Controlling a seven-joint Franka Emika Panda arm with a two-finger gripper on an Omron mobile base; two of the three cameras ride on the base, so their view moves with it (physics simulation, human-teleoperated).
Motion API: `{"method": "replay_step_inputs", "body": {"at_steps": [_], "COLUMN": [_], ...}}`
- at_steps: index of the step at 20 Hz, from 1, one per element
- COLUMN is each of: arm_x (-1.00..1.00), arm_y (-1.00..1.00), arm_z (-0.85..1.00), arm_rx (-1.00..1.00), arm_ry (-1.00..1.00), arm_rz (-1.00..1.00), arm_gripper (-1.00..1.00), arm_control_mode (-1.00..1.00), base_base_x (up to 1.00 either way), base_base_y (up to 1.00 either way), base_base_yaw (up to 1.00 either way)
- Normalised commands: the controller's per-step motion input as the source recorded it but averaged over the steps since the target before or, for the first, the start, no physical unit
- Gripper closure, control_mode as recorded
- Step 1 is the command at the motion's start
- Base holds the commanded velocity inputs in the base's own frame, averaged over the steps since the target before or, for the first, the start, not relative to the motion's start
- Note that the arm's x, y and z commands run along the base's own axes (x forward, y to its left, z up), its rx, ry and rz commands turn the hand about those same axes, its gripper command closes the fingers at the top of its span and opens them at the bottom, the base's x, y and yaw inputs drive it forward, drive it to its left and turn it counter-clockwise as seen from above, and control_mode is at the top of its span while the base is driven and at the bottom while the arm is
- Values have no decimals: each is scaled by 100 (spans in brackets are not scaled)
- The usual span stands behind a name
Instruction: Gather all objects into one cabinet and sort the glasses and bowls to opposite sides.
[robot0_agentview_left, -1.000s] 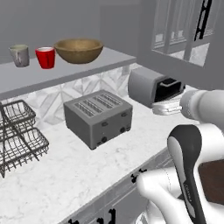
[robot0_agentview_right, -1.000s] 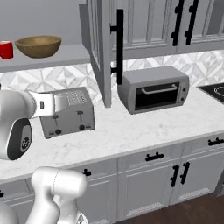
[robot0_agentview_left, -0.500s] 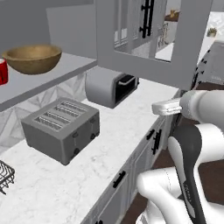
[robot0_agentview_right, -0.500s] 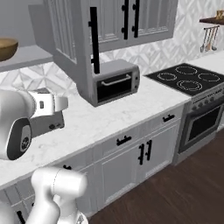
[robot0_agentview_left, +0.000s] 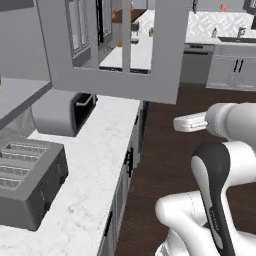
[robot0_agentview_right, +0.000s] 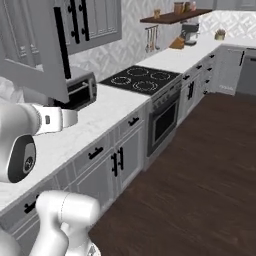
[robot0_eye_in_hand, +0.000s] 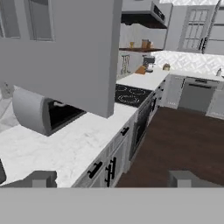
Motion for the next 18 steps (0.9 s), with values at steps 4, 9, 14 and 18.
{"method": "replay_step_inputs", "body": {"at_steps": [4, 9, 14, 18], "arm_x": [0, 0, 0, 0], "arm_y": [0, 0, 0, 0], "arm_z": [0, 0, 0, 0], "arm_rx": [0, 0, 0, 0], "arm_ry": [0, 0, 0, 0], "arm_rz": [0, 0, 0, 0], "arm_gripper": [-100, -100, -100, -100], "arm_control_mode": [100, 100, 100, 100], "base_base_x": [-9, 24, 80, 100], "base_base_y": [-48, -82, -88, -76], "base_base_yaw": [-59, -38, -20, -11]}}
